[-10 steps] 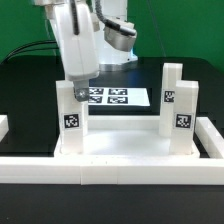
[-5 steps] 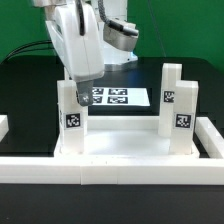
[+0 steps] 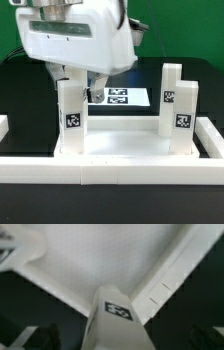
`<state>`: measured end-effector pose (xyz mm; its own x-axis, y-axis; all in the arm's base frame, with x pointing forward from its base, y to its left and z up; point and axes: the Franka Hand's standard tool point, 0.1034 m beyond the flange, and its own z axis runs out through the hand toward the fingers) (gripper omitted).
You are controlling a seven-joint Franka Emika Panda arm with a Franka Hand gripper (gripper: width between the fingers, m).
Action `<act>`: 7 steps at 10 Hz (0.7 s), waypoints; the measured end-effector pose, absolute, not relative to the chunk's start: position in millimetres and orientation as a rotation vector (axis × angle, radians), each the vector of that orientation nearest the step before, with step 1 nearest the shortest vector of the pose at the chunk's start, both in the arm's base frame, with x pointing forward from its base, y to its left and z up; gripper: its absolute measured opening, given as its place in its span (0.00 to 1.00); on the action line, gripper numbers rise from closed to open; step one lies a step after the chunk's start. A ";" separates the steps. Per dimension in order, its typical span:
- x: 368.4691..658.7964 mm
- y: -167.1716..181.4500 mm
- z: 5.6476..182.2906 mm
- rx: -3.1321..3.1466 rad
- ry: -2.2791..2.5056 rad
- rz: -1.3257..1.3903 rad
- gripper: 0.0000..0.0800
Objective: Assemble desk
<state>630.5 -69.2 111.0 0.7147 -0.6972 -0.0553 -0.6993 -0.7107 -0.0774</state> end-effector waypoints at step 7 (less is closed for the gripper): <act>631.0 -77.7 113.0 -3.115 0.161 0.010 0.81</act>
Offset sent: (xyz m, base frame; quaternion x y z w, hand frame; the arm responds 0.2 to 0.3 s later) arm 0.0097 -0.0011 0.0047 -0.0273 0.0138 -0.2892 0.9568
